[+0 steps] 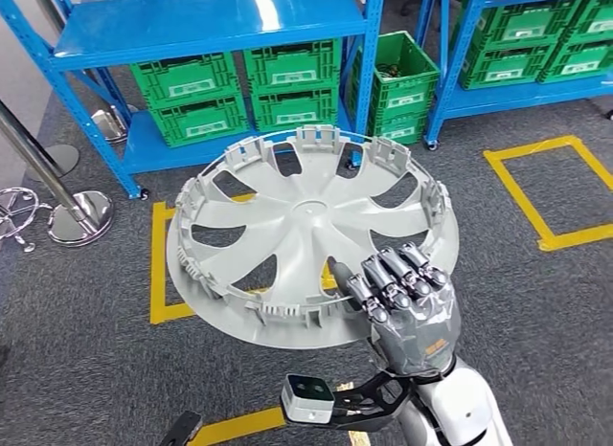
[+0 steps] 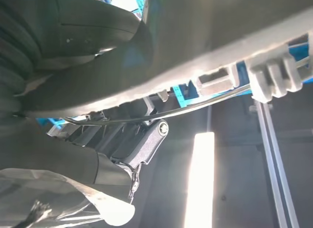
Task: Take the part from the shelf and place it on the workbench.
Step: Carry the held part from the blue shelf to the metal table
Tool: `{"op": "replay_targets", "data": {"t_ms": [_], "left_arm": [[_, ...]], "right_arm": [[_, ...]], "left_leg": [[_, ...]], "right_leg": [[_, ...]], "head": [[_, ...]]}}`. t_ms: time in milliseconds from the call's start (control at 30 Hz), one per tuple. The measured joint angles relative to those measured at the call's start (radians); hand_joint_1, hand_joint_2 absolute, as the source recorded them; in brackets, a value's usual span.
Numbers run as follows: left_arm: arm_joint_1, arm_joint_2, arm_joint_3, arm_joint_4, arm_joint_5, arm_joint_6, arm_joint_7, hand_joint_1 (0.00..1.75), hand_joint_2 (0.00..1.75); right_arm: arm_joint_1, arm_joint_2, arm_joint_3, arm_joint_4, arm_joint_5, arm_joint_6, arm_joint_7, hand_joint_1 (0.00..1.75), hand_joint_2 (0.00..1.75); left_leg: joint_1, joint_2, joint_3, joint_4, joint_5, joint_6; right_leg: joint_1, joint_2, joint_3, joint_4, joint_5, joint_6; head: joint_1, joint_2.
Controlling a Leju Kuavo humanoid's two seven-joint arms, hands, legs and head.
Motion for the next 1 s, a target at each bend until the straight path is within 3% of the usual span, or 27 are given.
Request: {"op": "replay_targets", "data": {"t_ms": [67,100,200,233,367,400,433,500,533,567,633,700,733,800,867,900,933,1000], "left_arm": [[-0.004,0.001,-0.001,0.0,0.0,0.0,0.001,0.0,1.75],[-0.006,0.0,-0.001,0.0,0.0,0.0,0.001,0.0,1.75],[-0.008,-0.001,-0.001,0.0,-0.001,0.001,0.001,0.0,1.75],[-0.008,-0.001,-0.001,0.0,-0.001,0.001,0.001,0.0,1.75],[-0.007,-0.001,-0.001,0.0,-0.001,0.001,0.001,0.0,1.75],[-0.006,-0.001,-0.001,0.0,-0.001,0.0,0.001,0.0,1.75],[-0.005,-0.003,-0.002,0.0,-0.001,-0.001,0.001,0.0,1.75],[-0.005,-0.007,-0.002,0.0,-0.001,-0.003,0.001,0.0,1.75],[-0.005,-0.008,-0.002,0.0,-0.001,-0.003,0.001,0.0,1.75],[-0.005,-0.009,-0.002,0.0,-0.001,-0.003,0.001,0.0,1.75],[-0.005,-0.01,-0.002,0.0,0.0,-0.002,0.001,0.0,1.75],[-0.007,-0.01,-0.002,0.0,0.0,-0.002,0.001,0.0,1.75],[-0.007,-0.01,-0.002,0.0,0.001,-0.002,0.001,0.0,1.75],[-0.003,-0.008,-0.002,0.0,0.002,-0.002,0.001,0.0,1.75],[0.003,-0.008,-0.002,0.0,0.006,-0.001,0.001,0.0,1.75],[0.005,-0.008,-0.002,0.0,0.014,0.002,0.001,0.0,1.75],[0.006,-0.007,-0.001,0.0,0.024,0.006,0.001,0.0,1.75],[0.007,-0.005,0.004,0.0,0.049,0.017,0.001,0.0,1.75]], "right_arm": [[0.0,0.0,0.0,-0.001,0.0,0.0,0.0,1.75,1.75],[0.0,0.0,0.0,-0.002,0.0,0.0,0.0,1.75,1.75],[-0.002,-0.001,0.0,-0.003,0.0,0.0,-0.001,1.75,1.75],[-0.003,-0.001,0.0,-0.003,0.0,0.0,-0.001,1.75,1.75],[-0.005,-0.001,0.0,-0.003,0.0,0.0,-0.001,1.75,1.75],[-0.005,-0.001,0.001,-0.003,0.0,0.0,-0.001,1.75,1.75],[-0.005,-0.002,0.001,-0.003,0.0,0.0,-0.001,1.75,1.75],[-0.007,-0.004,0.001,-0.003,0.0,0.0,0.0,1.75,1.75],[-0.008,-0.004,0.002,-0.003,0.0,0.0,0.001,1.75,1.75],[-0.009,-0.004,0.002,-0.004,0.0,0.0,0.003,1.75,1.75],[-0.01,-0.004,0.002,-0.004,0.0,0.0,0.005,1.75,1.75],[-0.01,-0.004,0.002,-0.006,0.0,0.0,0.007,1.75,1.75],[-0.01,-0.004,0.002,-0.007,0.0,0.0,0.007,1.75,1.75],[-0.01,-0.004,0.002,-0.009,0.0,0.0,0.005,1.75,1.75],[-0.008,-0.004,0.002,-0.011,0.0,0.0,-0.002,1.75,1.75],[-0.005,-0.004,0.002,-0.018,0.0,0.0,-0.008,1.75,1.75],[0.0,-0.004,0.002,-0.029,0.0,0.0,-0.018,1.75,1.75],[0.006,-0.004,0.003,-0.062,0.0,0.0,-0.041,1.75,1.75]], "left_leg": [[0.0,0.012,0.007,-0.018,-0.004,0.002],[0.001,0.023,0.012,-0.031,-0.004,0.003],[0.002,0.049,0.024,-0.058,0.001,0.006],[0.002,0.052,0.025,-0.059,0.001,0.008],[0.001,0.057,0.025,-0.059,0.001,0.008],[0.0,0.068,0.025,-0.058,0.0,0.009],[-0.002,0.088,0.025,-0.055,-0.002,0.01],[-0.008,0.13,0.027,-0.049,-0.009,0.008],[-0.01,0.145,0.028,-0.046,-0.011,0.005],[-0.012,0.154,0.029,-0.044,-0.012,0.002],[-0.013,0.171,0.032,-0.045,-0.011,-0.006],[-0.01,0.155,0.031,-0.031,-0.026,-0.018],[-0.008,0.133,0.021,-0.001,-0.049,-0.023],[-0.001,0.092,-0.023,0.115,-0.117,-0.032],[0.003,0.085,-0.065,0.222,-0.158,-0.037],[0.005,0.084,-0.066,0.23,-0.151,-0.039],[0.008,0.081,-0.049,0.198,-0.125,-0.039],[0.016,0.05,0.014,0.07,-0.062,-0.041]], "right_leg": [[-0.003,0.015,-0.007,-0.005,0.004,0.012],[-0.002,0.005,-0.012,-0.005,0.001,0.018],[0.006,-0.071,-0.044,0.047,-0.038,0.025],[0.007,-0.083,-0.051,0.063,-0.049,0.026],[0.007,-0.088,-0.065,0.094,-0.064,0.027],[0.007,-0.092,-0.09,0.145,-0.081,0.029],[0.008,-0.102,-0.09,0.146,-0.068,0.03],[0.014,-0.144,-0.052,0.084,-0.027,0.026],[0.018,-0.161,-0.012,0.009,0.006,0.018],[0.022,-0.17,0.003,-0.017,0.01,0.01],[0.024,-0.154,0.004,-0.025,0.014,-0.003],[0.018,-0.135,0.005,-0.032,0.023,-0.013],[0.014,-0.125,0.006,-0.036,0.028,-0.018],[0.01,-0.105,0.006,-0.037,0.032,-0.023],[0.01,-0.081,0.004,-0.036,0.034,-0.023],[0.01,-0.068,0.004,-0.034,0.034,-0.023],[0.009,-0.054,0.003,-0.031,0.035,-0.021],[0.007,-0.031,0.001,-0.025,0.034,-0.015]], "head": [[-0.003,0.0],[-0.003,0.0],[0.004,0.0],[0.006,0.0],[0.007,0.0],[0.006,0.0],[0.006,0.0],[0.006,0.0],[0.006,0.0],[0.005,0.0],[0.005,0.0],[0.004,0.0],[0.003,0.0],[-0.001,0.0],[-0.001,0.0],[-0.001,0.0],[-0.001,0.0],[-0.001,0.0]]}}
